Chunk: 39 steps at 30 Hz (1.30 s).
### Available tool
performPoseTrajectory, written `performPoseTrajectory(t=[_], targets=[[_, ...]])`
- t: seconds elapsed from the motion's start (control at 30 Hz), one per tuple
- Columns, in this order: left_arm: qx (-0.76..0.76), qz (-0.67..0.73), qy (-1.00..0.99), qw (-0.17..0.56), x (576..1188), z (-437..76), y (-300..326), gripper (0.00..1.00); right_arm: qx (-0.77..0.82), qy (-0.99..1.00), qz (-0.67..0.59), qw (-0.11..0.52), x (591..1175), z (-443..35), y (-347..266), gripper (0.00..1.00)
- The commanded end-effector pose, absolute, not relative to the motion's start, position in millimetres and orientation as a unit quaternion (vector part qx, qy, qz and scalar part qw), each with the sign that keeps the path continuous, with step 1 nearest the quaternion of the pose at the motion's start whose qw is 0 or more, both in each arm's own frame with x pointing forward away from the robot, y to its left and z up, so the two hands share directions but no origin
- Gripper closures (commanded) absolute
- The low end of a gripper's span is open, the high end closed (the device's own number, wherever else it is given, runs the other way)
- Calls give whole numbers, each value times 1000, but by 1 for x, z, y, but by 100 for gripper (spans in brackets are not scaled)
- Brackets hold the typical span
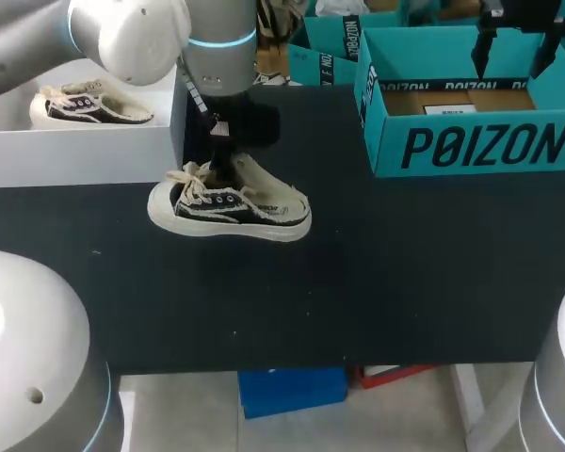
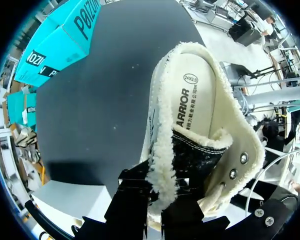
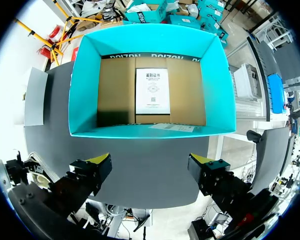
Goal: Take the shoe out of the shoebox, open the shoe tongue, remove and reinsert the insole, then place the shoe into the shoebox
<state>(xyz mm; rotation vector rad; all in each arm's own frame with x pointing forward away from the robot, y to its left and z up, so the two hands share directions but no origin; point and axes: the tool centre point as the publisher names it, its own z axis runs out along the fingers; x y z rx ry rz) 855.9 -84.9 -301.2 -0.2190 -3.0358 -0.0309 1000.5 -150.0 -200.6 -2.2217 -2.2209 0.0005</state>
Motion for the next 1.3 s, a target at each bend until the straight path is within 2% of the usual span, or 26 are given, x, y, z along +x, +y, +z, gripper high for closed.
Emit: performPoseTrajectory(t=[0.03,0.33,0.67,0.7,0.73,0.77,0.8,0.83,0.87,0.9,1.3], targets=[[-71,-19,-996,58,861,-327,-97,100,-707,-707,1,0,1001,-200,-150,0],[-60,-32,-994,85,857,-368,-103,100,-707,-707,1,0,1001,-200,-150,0],[-62,-31,-994,87,859,-387,-105,100,-707,-707,1,0,1001,-200,-150,0],[-63,-34,-994,86,860,-390,-104,96,-707,-707,1,0,1001,-200,-150,0],[-67,-39,-993,84,860,-392,-104,82,-707,-707,1,0,1001,-200,-150,0],[-66,-37,-993,85,860,-392,-103,79,-707,-707,1,0,1001,-200,-150,0],[-65,-37,-993,88,860,-393,-102,63,-707,-707,1,0,1001,-200,-150,0],[-64,-36,-993,88,861,-391,-101,52,-707,-707,1,0,1001,-200,-150,0],[-64,-36,-993,88,861,-387,-100,15,-707,-707,1,0,1001,-200,-150,0],[-64,-34,-994,86,862,-384,-99,0,-707,-707,1,0,1001,-200,-150,0],[-92,70,-991,67,869,-289,-89,0,-707,-707,1,0,1001,-200,-150,0]])
